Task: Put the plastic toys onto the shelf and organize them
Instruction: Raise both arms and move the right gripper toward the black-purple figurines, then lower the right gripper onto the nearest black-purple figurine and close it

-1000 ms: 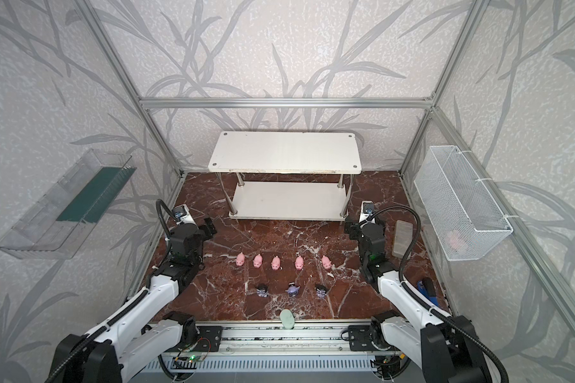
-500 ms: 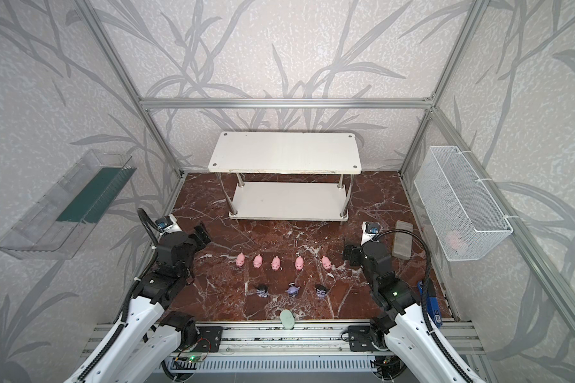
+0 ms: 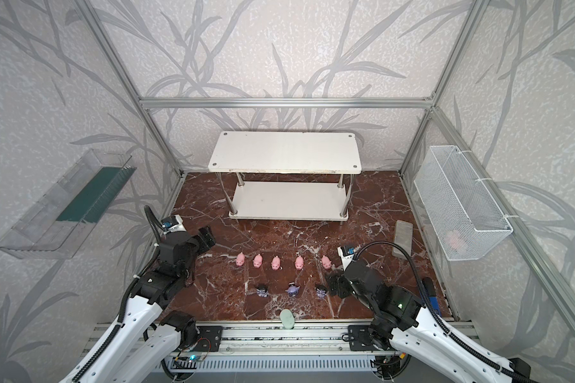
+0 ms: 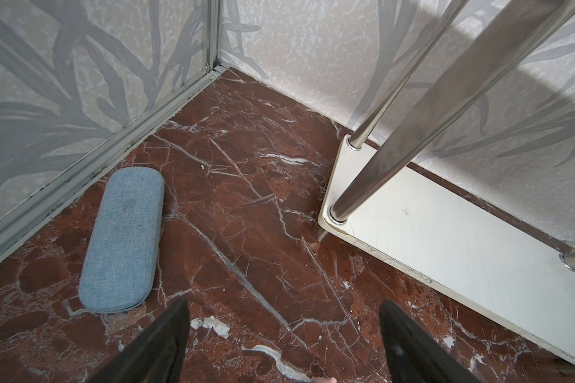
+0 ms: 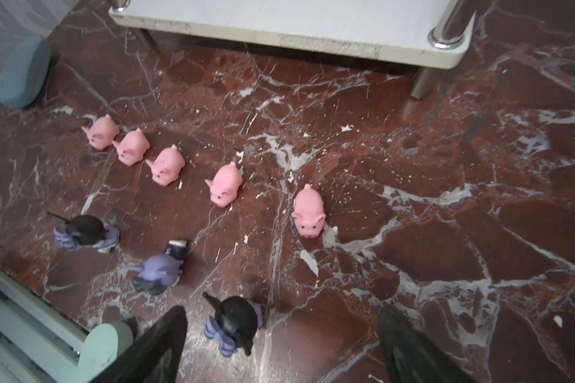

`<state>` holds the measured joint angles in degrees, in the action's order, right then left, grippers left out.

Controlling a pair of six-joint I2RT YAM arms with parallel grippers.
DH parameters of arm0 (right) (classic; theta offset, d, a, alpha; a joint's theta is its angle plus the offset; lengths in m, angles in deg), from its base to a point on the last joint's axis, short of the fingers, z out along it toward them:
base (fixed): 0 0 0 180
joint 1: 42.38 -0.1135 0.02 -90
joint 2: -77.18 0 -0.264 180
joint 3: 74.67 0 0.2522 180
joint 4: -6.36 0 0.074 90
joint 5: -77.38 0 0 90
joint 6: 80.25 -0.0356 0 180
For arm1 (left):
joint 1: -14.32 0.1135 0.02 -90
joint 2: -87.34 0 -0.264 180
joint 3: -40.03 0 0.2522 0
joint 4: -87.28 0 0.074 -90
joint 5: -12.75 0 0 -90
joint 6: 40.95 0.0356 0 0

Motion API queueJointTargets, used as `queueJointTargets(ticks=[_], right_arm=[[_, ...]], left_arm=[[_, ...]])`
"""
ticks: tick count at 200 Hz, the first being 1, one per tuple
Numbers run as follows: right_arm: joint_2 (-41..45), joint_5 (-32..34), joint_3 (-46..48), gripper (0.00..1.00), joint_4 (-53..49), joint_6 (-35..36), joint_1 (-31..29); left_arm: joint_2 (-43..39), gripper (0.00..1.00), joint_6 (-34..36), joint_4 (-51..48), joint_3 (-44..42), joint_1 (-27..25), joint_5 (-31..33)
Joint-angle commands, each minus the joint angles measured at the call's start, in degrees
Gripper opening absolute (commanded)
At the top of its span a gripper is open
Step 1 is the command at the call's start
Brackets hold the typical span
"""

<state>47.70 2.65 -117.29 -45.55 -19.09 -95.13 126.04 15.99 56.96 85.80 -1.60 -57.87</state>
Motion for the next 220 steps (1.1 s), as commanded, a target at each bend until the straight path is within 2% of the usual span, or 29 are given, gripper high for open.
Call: queueJointTargets(ticks=[1,64,124,151,194,220], right_arm=[[-0.8,2.3,0.5,0.91,-3.7,-4.2,-4.6],[-8.8,2.1,2.7,0.93,3.2,-7.3,-13.4],[-14.6,0.1,4.1,0.9,8.4,-7.4,-13.7],[-16.3,-0.3,5.2,0.86,10.2,-10.0,-13.7],[-18.4,0.4,6.4,0.78,12.7,-10.4,-13.7],[-19.9,0.5,6.8,0.76,14.0,-10.7,-13.7]], left_arm=[[-0.4,0.87,-1.0,-0.9,0.6,-0.5,0.3],[0.2,0.87,-1.9,0.8,0.3,-0.8,0.5],[2.5,0.88,-2.4,3.2,0.2,-0.9,-0.3],[3.8,0.88,-2.5,4.3,0.2,-1.0,-0.9],[5.6,0.88,-2.4,5.6,0.2,-1.0,-1.2],[6.2,0.88,-2.5,6.1,0.2,-1.0,-1.4]])
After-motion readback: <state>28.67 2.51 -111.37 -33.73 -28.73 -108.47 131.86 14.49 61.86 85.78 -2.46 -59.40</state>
